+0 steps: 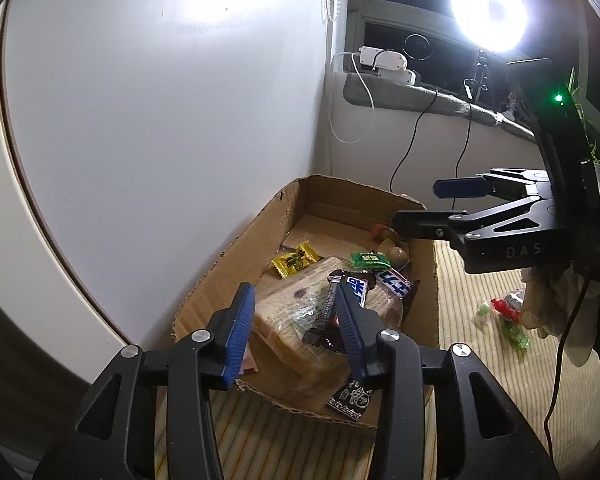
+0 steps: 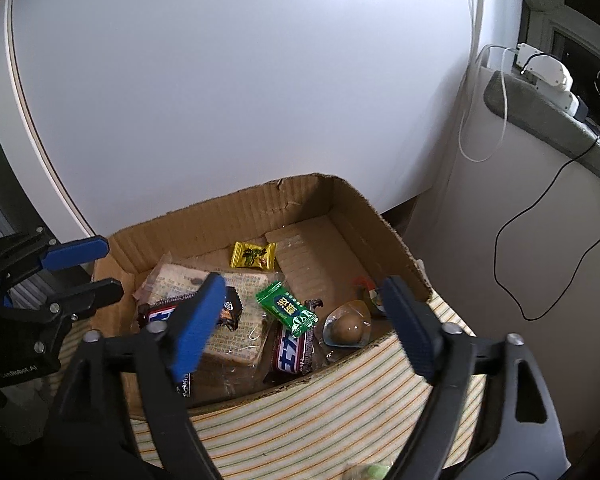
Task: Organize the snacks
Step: 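Open both grippers to drop the pink and green candies into the box, then grasp the clear bag of dates with the left gripper while the right gripper grasps the red nut pack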
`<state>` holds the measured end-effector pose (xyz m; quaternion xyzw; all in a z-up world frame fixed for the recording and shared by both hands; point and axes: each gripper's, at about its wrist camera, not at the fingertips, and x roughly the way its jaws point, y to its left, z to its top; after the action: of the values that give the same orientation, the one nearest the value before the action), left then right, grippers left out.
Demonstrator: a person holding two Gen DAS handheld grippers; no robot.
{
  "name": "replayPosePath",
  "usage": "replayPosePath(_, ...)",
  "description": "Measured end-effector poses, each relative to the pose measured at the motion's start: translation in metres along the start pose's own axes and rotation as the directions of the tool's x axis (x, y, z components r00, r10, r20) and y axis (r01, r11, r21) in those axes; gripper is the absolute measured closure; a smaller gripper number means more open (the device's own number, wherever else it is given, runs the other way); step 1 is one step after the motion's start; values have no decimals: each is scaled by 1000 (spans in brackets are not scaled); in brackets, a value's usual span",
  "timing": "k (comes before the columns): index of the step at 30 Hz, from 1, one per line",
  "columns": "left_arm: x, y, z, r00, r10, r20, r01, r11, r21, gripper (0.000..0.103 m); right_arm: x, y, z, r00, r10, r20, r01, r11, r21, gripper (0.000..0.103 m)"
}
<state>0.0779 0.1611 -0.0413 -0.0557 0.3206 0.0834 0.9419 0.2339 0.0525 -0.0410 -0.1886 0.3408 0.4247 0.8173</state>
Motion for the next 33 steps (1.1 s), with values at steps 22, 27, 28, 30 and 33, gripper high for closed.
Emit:
replayPosePath(22,-24,-50,-5,996,-81,29,79,995,55,57,-81,-33,-49,992,-121,18,119,987,106,12)
replayPosePath(27,-17,-72,-10,991,-135,5,135,989,68,57,-114,-55,-79,984,-178,23,172,971,166,12)
replayPosePath(28,-15,-77,-11,989,-149,-1,149,986,73,57,-120,-61,-86,981,-191,24,184,967,179,12)
replayPosePath(30,-13,-89,-14,985,-173,-14,174,981,83,57,-131,-71,-101,977,-214,21,205,956,212,12)
replayPosePath(33,-8,-103,-18,978,-206,-35,208,973,96,57,-147,-85,-126,967,-254,12,243,939,244,12)
